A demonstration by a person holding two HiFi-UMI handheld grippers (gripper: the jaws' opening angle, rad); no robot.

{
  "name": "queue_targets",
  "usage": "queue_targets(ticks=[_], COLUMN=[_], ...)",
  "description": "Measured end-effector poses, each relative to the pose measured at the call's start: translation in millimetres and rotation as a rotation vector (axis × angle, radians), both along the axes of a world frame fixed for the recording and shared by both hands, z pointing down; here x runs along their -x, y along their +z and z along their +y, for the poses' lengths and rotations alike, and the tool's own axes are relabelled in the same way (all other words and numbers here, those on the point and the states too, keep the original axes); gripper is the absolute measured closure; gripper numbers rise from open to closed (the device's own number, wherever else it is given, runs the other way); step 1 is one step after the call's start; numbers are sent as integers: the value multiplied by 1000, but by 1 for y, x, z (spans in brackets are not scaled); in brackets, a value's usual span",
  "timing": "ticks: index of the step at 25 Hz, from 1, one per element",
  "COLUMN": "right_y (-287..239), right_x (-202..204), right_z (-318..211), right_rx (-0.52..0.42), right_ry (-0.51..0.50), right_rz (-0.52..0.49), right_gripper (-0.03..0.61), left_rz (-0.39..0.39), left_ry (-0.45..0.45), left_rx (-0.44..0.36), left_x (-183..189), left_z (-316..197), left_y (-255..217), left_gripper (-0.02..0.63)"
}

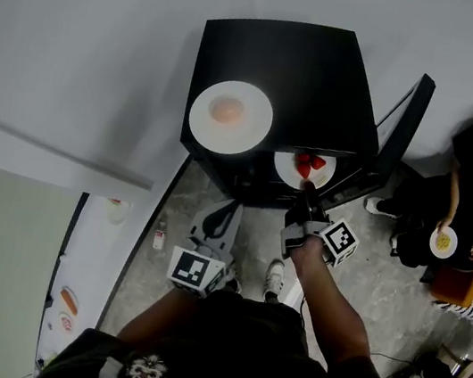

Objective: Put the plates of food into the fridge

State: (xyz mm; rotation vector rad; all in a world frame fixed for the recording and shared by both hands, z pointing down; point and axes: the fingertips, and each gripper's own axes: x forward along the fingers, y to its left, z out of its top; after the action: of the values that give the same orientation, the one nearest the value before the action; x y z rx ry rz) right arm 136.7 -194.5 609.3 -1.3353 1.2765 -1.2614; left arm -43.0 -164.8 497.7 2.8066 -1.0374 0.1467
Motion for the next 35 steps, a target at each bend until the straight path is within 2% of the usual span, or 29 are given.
queue_targets(ticks=[6, 14, 23, 29, 35], right_y=[10, 12, 12, 10, 12], right_x=[-7, -10, -13, -15, -19], right_z=[-20, -39, -47, -52, -50], right_rx=[-10, -14, 7, 20, 37], right_ry=[26, 49, 74, 93, 122], right_rz=[-42, -95, -114, -110, -89], right_gripper=[543, 543, 543, 543, 538], left_rz=[20, 9, 13, -1, 18], left_ry=[-8, -27, -27, -11, -15], left_rx=[17, 31, 34, 6, 21], left_x=[0, 8, 6, 3, 2], left_z=[-5, -10, -6, -7, -3], left_y=[-4, 6, 4, 0, -1], left_gripper=[591, 591, 591, 591, 591])
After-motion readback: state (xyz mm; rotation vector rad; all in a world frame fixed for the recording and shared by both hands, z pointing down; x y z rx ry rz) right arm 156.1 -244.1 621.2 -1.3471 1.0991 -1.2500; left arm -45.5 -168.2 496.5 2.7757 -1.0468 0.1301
